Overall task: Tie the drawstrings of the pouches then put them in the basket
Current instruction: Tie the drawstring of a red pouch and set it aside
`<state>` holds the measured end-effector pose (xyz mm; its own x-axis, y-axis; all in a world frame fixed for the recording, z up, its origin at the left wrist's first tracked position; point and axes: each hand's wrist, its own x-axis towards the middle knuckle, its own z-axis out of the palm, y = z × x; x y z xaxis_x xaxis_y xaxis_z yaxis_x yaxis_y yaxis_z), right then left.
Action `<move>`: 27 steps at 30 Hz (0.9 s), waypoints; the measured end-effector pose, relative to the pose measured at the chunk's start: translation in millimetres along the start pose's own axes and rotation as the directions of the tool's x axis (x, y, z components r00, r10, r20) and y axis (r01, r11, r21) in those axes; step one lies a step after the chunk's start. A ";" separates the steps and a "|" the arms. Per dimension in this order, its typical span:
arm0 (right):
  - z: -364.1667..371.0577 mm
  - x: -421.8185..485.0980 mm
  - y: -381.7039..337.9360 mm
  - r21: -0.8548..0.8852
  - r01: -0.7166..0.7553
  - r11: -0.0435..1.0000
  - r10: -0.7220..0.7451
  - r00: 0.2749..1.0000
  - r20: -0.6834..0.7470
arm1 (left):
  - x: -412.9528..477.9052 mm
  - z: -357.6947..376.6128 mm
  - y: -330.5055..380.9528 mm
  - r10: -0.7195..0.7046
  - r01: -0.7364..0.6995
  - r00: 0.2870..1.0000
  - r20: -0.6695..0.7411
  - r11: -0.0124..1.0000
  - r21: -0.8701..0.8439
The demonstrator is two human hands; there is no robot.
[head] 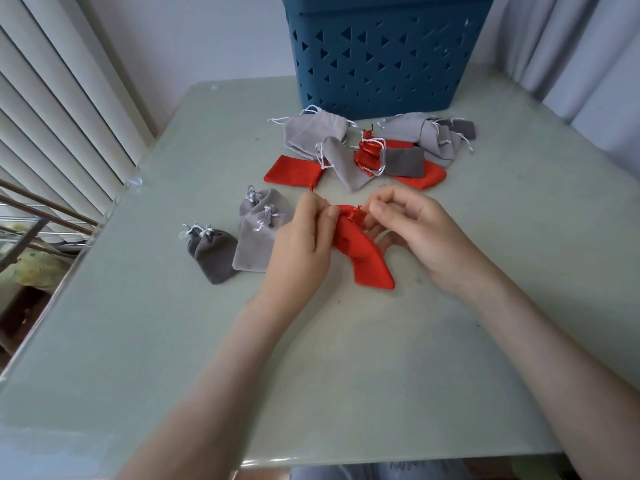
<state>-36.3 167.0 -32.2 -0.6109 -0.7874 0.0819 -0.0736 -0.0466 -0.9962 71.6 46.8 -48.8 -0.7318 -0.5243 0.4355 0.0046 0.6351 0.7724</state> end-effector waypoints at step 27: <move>0.6 24.8 5.1 -0.008 -0.243 0.970 0.237 0.950 -0.201 | -1.3 -1.2 -9.8 0.019 -0.011 1.000 -0.023 0.955 0.297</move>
<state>-51.3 146.8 -35.3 -0.7567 -0.6358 -0.1522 0.0710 0.1515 -0.9859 73.3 40.5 -56.4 -0.7155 -0.5253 0.4606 -0.1899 0.7807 0.5953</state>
